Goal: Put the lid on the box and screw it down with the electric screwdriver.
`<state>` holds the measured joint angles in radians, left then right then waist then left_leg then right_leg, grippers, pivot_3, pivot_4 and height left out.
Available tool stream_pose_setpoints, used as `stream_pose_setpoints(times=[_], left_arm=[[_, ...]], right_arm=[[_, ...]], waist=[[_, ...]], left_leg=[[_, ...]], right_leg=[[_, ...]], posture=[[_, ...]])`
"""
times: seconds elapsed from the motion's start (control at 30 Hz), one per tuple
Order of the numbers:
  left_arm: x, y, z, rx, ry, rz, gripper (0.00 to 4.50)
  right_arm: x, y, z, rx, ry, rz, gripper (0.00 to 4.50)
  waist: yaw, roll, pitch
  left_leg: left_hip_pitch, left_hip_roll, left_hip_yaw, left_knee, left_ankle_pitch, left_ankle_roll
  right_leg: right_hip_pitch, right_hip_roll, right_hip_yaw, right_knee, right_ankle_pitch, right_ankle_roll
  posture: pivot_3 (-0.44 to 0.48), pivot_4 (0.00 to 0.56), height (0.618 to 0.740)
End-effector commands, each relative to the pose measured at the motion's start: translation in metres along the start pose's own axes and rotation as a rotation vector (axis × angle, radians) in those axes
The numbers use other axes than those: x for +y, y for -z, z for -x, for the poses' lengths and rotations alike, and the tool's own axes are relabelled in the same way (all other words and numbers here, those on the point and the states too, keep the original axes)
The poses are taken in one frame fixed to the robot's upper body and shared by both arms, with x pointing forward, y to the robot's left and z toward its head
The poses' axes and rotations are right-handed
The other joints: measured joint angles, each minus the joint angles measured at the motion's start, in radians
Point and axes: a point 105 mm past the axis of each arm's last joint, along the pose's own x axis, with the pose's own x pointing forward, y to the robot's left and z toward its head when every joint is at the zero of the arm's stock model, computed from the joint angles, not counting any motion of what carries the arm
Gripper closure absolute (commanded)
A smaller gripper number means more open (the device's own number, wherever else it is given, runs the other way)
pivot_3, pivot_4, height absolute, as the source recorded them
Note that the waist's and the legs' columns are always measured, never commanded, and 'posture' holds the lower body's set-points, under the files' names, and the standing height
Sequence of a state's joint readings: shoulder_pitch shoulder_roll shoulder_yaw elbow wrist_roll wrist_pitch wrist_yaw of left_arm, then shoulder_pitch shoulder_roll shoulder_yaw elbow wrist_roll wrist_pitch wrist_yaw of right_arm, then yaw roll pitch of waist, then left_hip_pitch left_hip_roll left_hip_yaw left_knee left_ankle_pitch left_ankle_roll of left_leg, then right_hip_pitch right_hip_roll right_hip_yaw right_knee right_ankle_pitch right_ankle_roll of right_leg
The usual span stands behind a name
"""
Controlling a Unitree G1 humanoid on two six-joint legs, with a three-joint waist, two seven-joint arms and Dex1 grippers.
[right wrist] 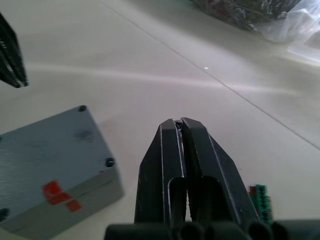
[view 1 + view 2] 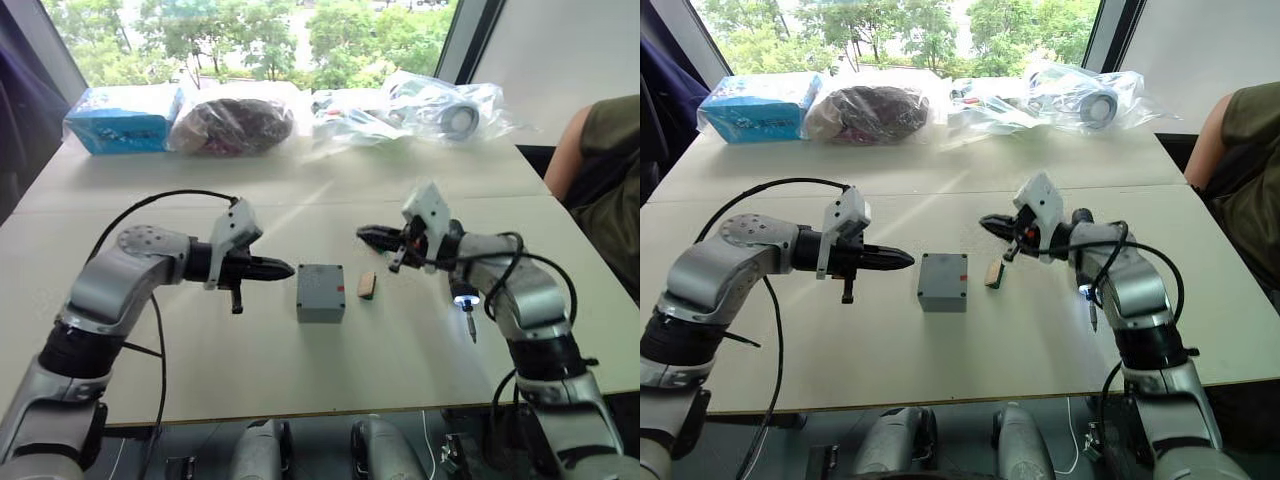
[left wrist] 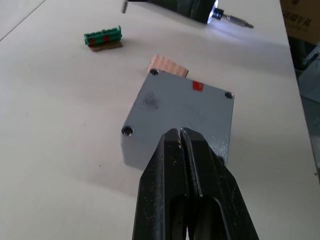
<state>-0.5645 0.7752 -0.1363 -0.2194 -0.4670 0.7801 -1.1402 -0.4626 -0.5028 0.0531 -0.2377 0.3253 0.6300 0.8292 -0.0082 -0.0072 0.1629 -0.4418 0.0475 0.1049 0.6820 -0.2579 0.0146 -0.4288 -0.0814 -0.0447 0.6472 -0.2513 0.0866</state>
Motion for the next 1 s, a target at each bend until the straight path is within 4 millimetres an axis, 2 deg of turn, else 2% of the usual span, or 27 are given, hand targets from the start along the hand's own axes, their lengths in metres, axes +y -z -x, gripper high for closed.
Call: stream_pose_setpoints(times=[0.03, 0.3, 0.6, 1.0], left_arm=[[-0.005, -0.005, 0.001, -0.002, 0.016, -0.032, 4.50], [0.000, 0.001, -0.004, 0.011, 0.002, -0.035, 4.50], [0.000, 0.000, -0.004, 0.003, -0.009, -0.037, 4.50], [0.001, -0.001, -0.006, -0.003, -0.016, -0.041, 4.50]], right_arm=[[0.029, -0.008, -0.001, -0.028, -0.050, 0.016, 4.45], [0.028, 0.000, -0.011, -0.013, -0.012, -0.018, 4.45], [0.020, 0.009, -0.014, 0.016, 0.013, -0.014, 4.45], [0.021, 0.019, -0.016, 0.055, -0.001, -0.022, 4.45]], waist=[[0.000, 0.000, 0.000], [-0.001, 0.000, 0.000], [-0.002, 0.000, 0.000], [-0.001, 0.000, 0.000]], left_leg=[[0.000, 0.000, 0.000, 0.000, 0.000, 0.000], [0.000, 0.000, 0.000, 0.001, 0.000, 0.000], [0.000, 0.000, 0.000, 0.001, 0.000, 0.000], [0.000, 0.000, 0.000, 0.001, 0.000, 0.000]], right_leg=[[0.000, 0.000, 0.000, 0.000, 0.000, 0.000], [0.000, 0.000, 0.000, 0.000, 0.000, 0.000], [0.000, 0.000, 0.000, 0.000, 0.000, 0.000], [0.000, 0.000, 0.000, 0.000, 0.000, 0.000]], posture=[[0.000, 0.150, 0.740], [0.000, 0.150, 0.740], [0.000, 0.150, 0.740], [0.000, 0.150, 0.740]])
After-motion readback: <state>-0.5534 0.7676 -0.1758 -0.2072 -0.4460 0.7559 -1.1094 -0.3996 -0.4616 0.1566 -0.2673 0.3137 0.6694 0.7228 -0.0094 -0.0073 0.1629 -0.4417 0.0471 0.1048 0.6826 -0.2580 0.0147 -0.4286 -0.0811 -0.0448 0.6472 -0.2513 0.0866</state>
